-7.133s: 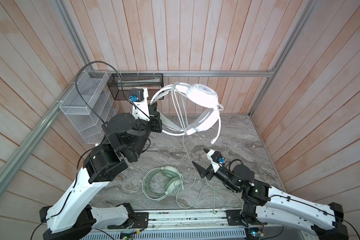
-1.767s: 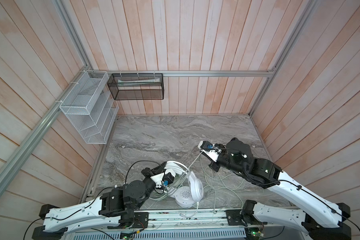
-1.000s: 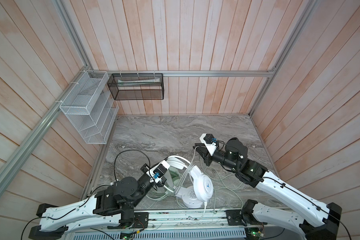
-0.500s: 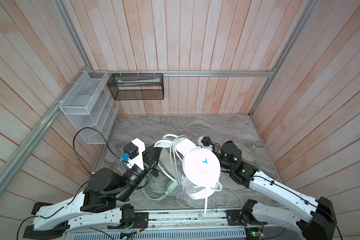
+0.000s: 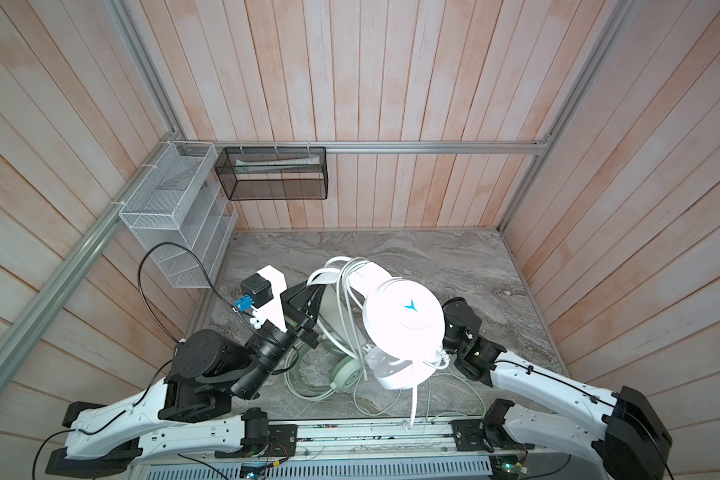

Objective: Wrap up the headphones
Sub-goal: 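Lift the headset high with the left gripper while the right gripper pulls cable down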

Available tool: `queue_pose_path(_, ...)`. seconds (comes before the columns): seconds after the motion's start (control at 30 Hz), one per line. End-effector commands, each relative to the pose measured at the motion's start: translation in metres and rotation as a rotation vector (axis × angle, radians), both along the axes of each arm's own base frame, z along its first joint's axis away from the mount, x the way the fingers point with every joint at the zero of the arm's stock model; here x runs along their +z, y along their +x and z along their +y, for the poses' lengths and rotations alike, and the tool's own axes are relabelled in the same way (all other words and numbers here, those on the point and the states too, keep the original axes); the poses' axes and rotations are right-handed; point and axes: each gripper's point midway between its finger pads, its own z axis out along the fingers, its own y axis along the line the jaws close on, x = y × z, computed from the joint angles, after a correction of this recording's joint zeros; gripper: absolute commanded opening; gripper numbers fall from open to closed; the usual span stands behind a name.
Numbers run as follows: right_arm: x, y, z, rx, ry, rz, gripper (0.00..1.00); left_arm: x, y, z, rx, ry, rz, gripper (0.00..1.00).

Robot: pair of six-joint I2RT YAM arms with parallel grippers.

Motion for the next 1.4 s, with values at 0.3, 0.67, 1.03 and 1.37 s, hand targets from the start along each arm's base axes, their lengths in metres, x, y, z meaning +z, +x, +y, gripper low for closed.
queue_pose_path(0.3, 0.032, -0.043, -0.014, 0.067, 0.214, 0.007, 0.68, 0.033, 0.0, 0.006, 0.007, -0.111, -0.013, 0.0)
queue_pose_path(0.67, -0.012, -0.005, 0.02, -0.085, 0.136, 0.052, 0.69, 0.036, 0.002, 0.002, 0.01, -0.12, -0.006, 0.0)
queue_pose_path(1.03, -0.03, 0.01, 0.055, -0.045, 0.1, 0.053, 0.29, 0.038, 0.005, -0.005, 0.036, -0.114, -0.026, 0.0)
queue_pose_path(1.37, -0.088, -0.005, 0.033, -0.17, -0.033, 0.102, 0.0, 0.025, 0.087, 0.037, 0.404, -0.118, 0.132, 0.0)
